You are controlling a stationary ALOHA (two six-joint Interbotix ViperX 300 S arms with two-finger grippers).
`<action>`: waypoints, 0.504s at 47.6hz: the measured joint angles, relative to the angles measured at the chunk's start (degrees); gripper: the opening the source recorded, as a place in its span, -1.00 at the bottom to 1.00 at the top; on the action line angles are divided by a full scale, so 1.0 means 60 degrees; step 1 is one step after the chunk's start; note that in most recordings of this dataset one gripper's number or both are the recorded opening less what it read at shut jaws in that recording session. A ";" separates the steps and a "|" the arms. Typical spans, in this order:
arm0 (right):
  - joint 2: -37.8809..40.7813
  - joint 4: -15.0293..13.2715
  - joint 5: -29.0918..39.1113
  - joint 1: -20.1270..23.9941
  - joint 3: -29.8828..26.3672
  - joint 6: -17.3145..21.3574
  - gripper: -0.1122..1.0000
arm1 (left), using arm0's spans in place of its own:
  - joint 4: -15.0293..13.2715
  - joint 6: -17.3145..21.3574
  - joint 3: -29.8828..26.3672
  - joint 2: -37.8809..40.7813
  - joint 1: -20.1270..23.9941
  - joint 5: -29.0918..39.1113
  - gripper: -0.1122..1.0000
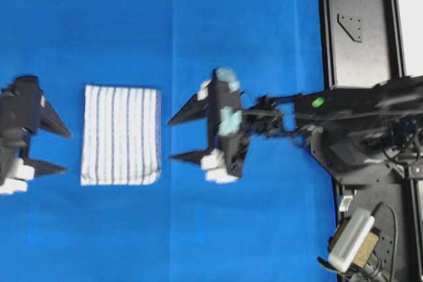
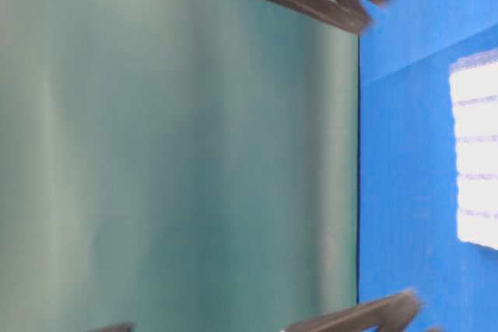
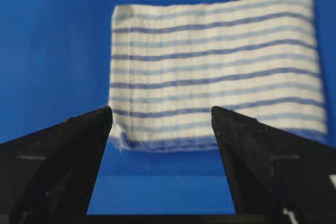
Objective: Fold the blue towel.
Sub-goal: 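Release the towel and retract both grippers outward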
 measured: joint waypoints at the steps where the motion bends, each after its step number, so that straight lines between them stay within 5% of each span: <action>1: -0.0176 -0.0029 0.0059 -0.0029 0.0059 0.0000 0.78 | 0.0000 0.0029 0.0073 -0.0176 0.0000 0.0000 0.46; 24: -0.4600 -0.0820 0.1055 -0.0542 0.2080 -0.0059 0.77 | 0.0015 0.0513 0.2534 -0.4849 0.0220 -0.0234 0.45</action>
